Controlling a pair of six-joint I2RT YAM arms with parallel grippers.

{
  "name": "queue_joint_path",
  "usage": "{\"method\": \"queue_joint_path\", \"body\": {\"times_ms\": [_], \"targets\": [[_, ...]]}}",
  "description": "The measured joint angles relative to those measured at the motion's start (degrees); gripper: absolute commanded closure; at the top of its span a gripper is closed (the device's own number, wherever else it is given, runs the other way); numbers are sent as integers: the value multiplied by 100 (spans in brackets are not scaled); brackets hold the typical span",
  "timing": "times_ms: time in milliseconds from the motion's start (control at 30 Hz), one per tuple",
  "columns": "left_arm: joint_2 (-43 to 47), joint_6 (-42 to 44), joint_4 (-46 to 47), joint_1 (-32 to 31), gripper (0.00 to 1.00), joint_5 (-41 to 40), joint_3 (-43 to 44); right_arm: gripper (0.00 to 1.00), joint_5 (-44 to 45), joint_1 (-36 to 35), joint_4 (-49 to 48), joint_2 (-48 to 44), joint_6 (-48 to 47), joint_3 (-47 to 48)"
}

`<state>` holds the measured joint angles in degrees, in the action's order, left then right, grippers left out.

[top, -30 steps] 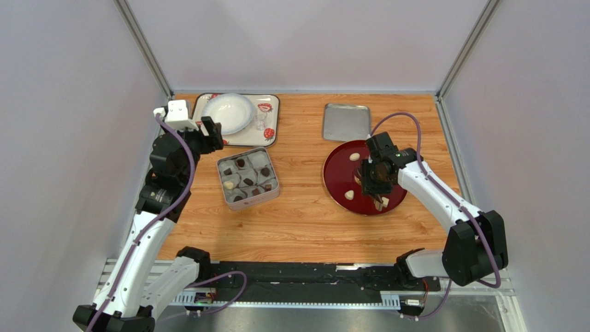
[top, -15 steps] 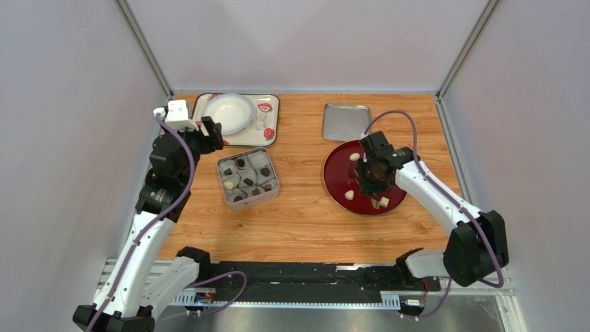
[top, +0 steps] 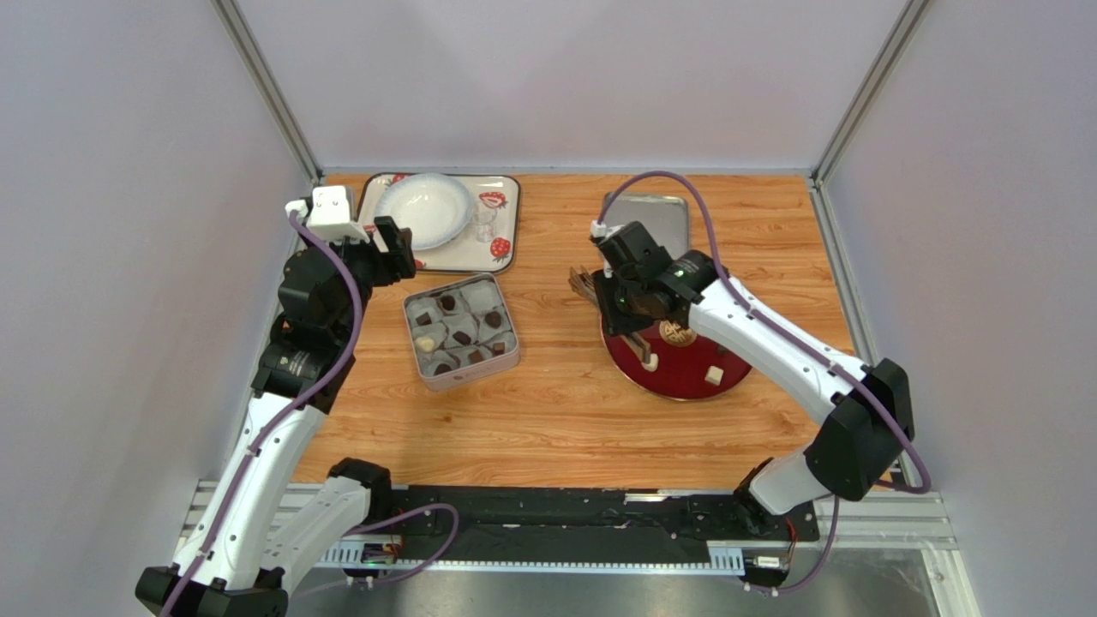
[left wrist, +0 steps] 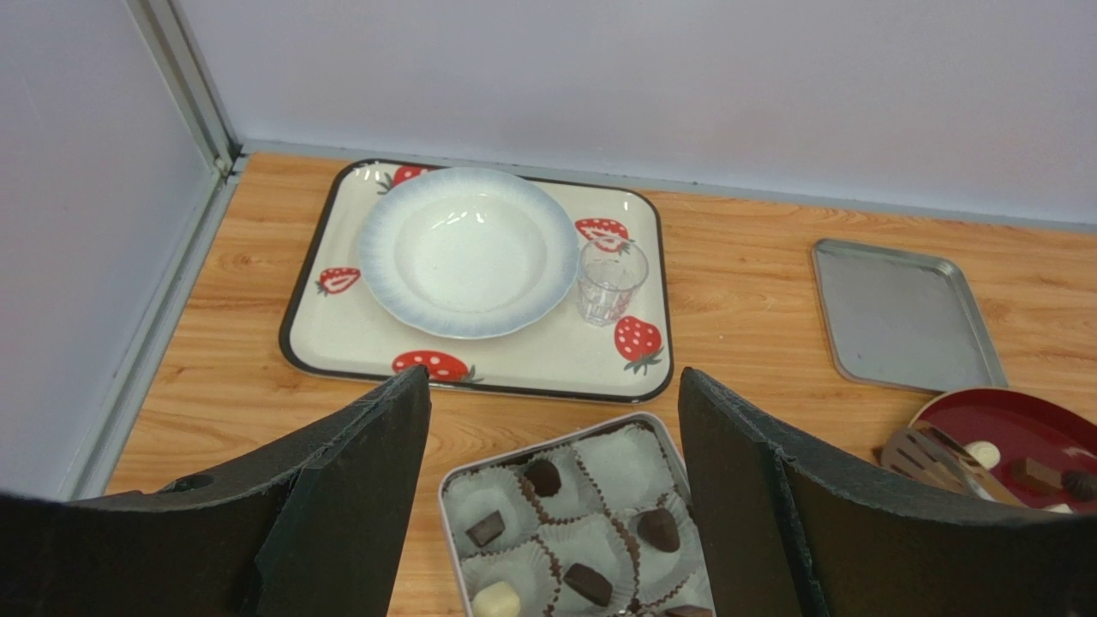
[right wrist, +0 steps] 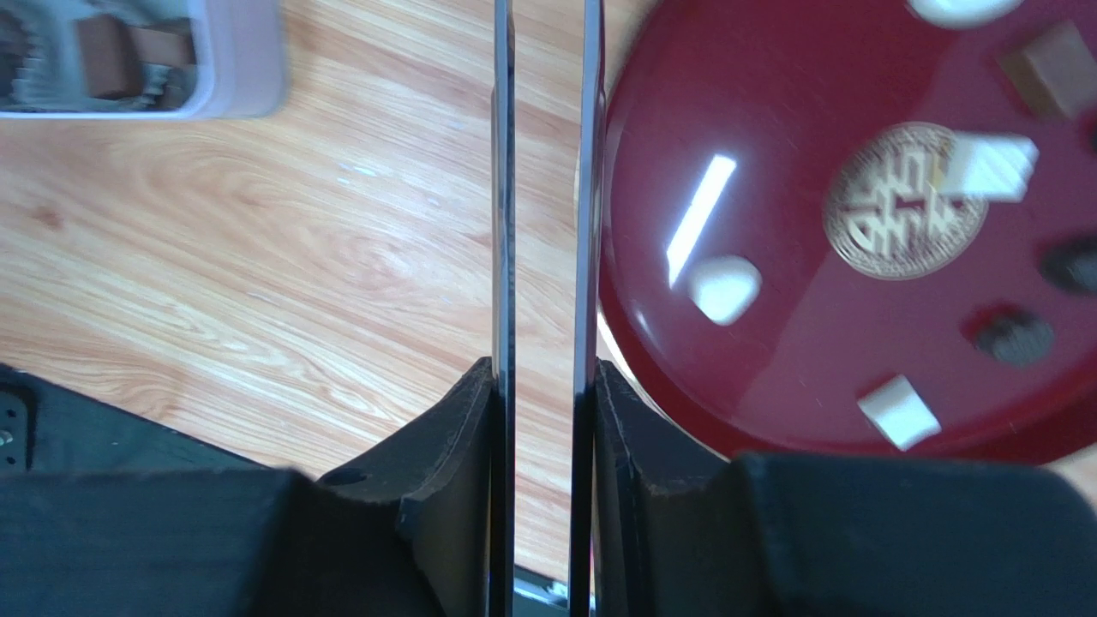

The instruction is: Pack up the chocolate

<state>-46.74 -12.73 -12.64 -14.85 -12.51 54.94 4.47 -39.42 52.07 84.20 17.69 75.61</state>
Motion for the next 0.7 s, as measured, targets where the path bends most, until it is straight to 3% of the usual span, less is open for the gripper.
{"method": "queue_joint_path", "body": {"times_ms": [500, 700], "targets": [[2, 0, 0, 0, 21, -2, 0, 74, -271, -1147, -667, 1998, -179, 2011], [2, 0, -2, 0, 21, -2, 0, 73, -350, -1224, -890, 2553, -199, 2232]]}}
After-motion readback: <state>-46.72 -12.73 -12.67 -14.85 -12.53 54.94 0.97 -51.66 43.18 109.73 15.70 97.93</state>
